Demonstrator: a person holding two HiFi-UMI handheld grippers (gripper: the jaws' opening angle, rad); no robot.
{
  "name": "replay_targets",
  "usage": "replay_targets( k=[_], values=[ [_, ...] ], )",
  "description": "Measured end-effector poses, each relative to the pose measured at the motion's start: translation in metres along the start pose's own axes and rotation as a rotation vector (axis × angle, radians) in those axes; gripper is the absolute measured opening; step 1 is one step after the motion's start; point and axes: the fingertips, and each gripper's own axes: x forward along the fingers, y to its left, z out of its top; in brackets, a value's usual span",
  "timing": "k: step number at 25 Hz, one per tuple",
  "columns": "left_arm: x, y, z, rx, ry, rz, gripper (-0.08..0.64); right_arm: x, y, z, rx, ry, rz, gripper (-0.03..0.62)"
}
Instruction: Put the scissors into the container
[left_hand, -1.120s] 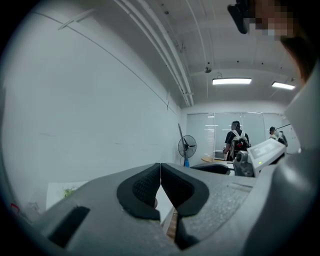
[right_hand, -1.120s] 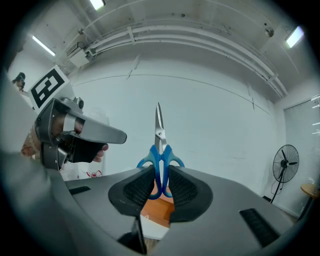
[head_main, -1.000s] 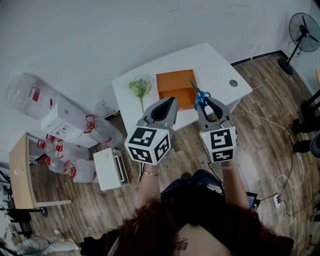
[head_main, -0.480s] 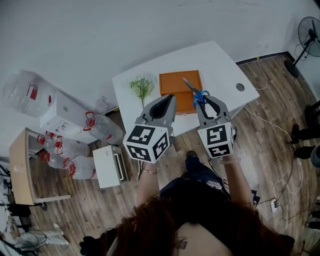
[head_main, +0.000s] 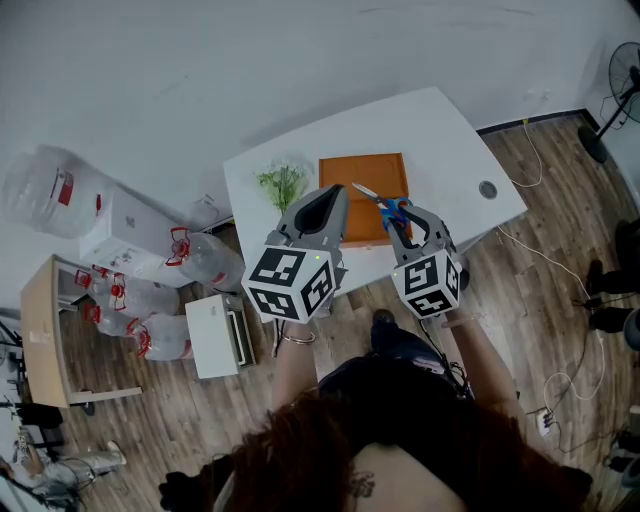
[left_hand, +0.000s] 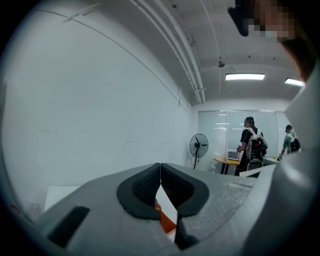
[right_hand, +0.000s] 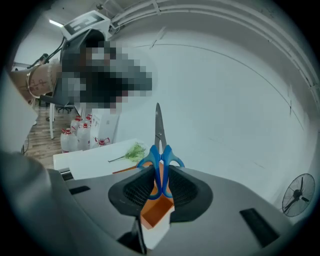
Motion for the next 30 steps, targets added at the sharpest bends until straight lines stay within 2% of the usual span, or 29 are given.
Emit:
replay_targets(
  k=[18, 30],
  values=[
    [0.041, 0.04, -0.002, -0.023, 0.023, 0.048, 0.017, 0.094, 0.018, -0.066, -0.21, 0.169, 0.204, 0.083],
    [0.057, 0.061, -0.007, -0.036, 0.038, 0.081, 0.017, 0.136, 0.04, -0.115, -0.355, 0.305, 0.33, 0.083]
  ],
)
